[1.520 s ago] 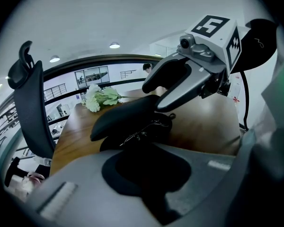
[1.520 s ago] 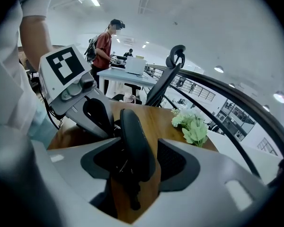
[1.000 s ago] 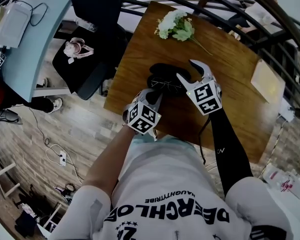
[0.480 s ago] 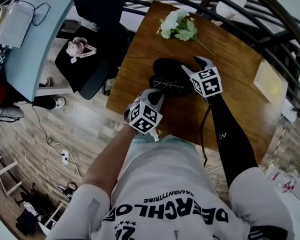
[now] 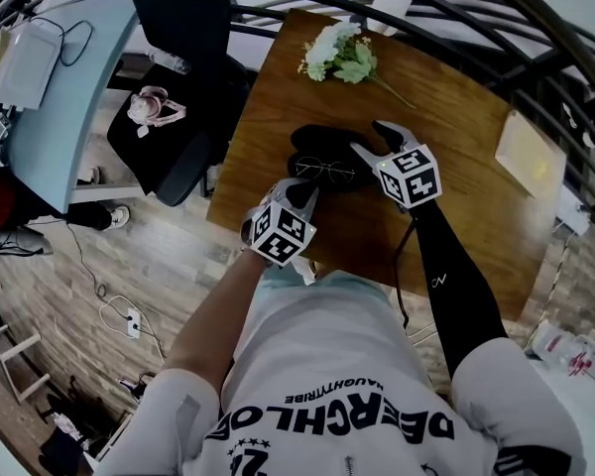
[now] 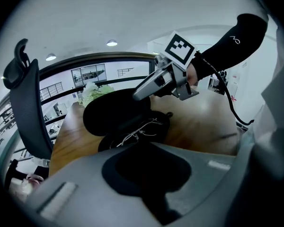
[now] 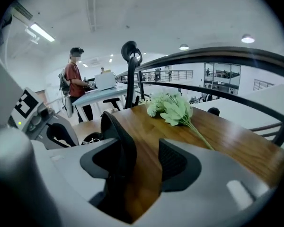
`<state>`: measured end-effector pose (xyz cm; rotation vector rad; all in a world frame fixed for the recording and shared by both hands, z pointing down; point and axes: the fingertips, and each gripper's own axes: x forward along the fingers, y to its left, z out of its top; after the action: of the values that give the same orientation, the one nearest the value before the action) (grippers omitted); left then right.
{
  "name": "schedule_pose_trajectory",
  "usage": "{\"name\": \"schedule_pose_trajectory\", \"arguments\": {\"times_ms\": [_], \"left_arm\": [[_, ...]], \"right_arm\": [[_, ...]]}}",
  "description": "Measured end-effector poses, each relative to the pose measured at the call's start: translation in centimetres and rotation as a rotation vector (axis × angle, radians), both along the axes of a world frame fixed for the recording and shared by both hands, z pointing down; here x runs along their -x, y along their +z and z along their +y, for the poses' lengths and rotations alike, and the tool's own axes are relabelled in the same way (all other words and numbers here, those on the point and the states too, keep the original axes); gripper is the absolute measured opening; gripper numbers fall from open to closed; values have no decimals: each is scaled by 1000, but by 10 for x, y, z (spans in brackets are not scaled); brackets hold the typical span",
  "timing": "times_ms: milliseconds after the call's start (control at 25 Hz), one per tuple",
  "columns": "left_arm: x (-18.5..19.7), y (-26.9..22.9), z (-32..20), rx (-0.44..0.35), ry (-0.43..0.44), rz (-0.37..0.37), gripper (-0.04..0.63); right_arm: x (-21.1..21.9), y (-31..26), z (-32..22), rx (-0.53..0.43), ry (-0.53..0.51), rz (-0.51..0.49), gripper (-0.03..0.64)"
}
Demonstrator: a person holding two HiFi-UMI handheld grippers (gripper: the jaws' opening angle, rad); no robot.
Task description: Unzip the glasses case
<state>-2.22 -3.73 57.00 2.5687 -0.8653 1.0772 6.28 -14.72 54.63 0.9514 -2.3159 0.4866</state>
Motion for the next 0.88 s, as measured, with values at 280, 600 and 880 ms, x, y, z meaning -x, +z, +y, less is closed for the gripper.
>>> {"name": "schedule_pose_trajectory", "arguments": {"times_ms": [280,600,880], "left_arm": [[-2,-10,-1,-32,-9,-9,21],[6,-32,2,-72,-26,4,21],[33,-95,-10,-185,-72,82,21]], "right_arm": [[-3,-39,39,-90,48,-136,281],[-6,-83,70,-192,102,-151,279],[-5,-137,75,-350,197,-125,276]]}}
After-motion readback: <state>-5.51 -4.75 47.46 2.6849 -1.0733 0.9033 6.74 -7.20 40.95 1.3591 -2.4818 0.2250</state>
